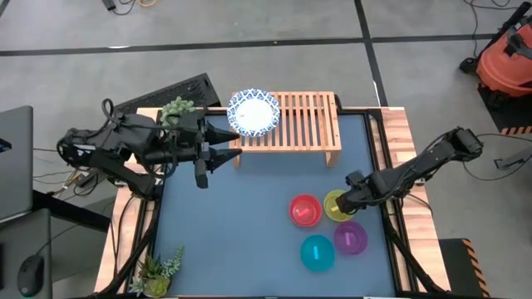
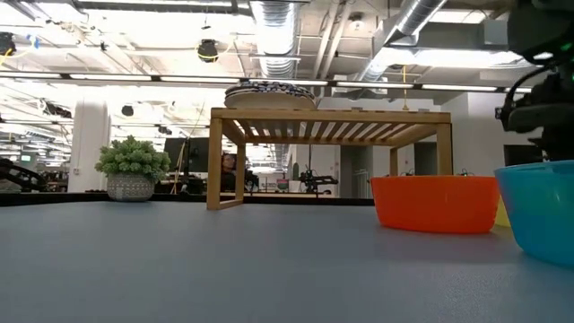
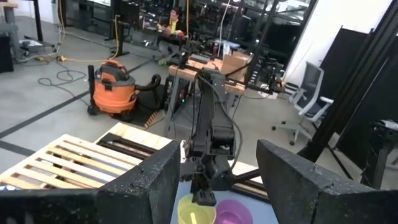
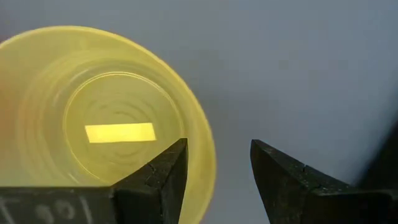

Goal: Place and stack bowls onto a shelf
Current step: Put the yellow bowl on the shelf

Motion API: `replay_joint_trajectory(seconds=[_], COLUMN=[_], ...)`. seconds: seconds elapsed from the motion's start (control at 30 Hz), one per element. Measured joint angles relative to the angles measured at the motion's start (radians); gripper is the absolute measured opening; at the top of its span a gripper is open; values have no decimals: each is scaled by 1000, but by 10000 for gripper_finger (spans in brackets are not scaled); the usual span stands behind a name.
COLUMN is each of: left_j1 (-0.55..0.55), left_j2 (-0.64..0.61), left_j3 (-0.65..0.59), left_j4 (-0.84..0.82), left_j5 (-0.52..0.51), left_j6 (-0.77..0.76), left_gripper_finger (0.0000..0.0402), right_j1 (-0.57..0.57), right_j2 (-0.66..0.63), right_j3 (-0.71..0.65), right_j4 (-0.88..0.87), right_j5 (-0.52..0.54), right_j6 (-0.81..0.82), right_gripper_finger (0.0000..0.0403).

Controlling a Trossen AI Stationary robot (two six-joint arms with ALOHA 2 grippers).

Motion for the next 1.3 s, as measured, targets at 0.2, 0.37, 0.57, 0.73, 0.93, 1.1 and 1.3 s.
replay_joint_trajectory(seconds=[0.2, 0.37, 0.57, 0.73, 0.93, 1.1, 1.3], left_j1=[9, 35, 52, 71, 91, 125, 140], left_j2=[0, -2, -1, -12, -75, -137, -177], left_j3=[0, 0, 0, 0, 0, 0, 0], left_j4=[15, 12, 6, -16, -180, -334, -488], left_j5=[-6, -2, -1, 24, 51, 50, 57], left_j6=[9, 18, 113, 111, 58, -12, -96], left_gripper_finger=[197, 196, 197, 197, 197, 197, 196], right_j1=[-10, -46, -90, -146, -218, -285, -406], right_j2=[0, -2, -3, -2, -2, -2, 17], right_j3=[-29, -28, -4, 66, 217, 430, 729], right_j4=[18, 25, 20, -29, -166, -253, -259], right_j5=[-1, -25, -48, -89, -115, -133, -130], right_j6=[1, -33, -94, -175, -296, -425, -576], right_gripper_finger=[161, 63, 22, 22, 22, 22, 22])
